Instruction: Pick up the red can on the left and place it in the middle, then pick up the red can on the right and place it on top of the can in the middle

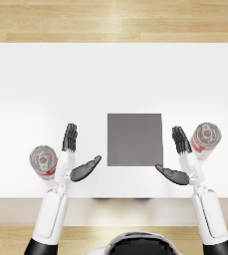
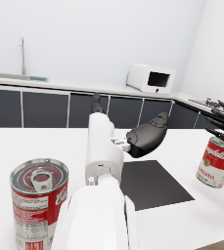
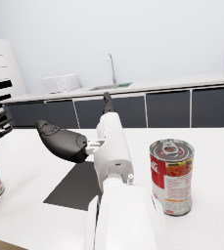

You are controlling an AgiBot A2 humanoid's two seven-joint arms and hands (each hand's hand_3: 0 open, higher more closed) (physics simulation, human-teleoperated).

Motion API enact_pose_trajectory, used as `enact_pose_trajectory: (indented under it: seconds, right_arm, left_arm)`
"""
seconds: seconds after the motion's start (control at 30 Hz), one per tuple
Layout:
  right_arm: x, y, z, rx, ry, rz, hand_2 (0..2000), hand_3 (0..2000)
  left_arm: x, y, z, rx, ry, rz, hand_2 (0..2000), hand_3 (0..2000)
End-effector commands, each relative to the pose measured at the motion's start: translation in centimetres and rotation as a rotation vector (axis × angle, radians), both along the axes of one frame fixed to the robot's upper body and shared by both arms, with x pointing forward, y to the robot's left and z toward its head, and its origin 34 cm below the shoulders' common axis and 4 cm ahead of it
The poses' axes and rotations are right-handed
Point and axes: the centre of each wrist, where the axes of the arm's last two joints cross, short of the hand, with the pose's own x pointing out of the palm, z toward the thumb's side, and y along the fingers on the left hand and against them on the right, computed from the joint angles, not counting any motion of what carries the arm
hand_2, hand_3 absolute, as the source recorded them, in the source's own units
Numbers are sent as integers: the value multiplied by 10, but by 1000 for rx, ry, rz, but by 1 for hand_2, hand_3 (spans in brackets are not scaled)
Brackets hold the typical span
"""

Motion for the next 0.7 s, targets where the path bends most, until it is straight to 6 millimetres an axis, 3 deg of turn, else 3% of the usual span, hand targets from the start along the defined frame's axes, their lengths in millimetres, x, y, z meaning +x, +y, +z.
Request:
enact_pose_trajectory:
  seconds: [0.03, 0.7]
  right_arm:
    - [0, 0, 0, 0, 0, 0, 0, 0]
    - [0, 0, 0, 0, 0, 0, 0, 0]
  left_arm:
    - [0, 0, 0, 0, 0, 0, 0, 0]
    - [1, -6, -6, 7, 24, -21, 0, 0]
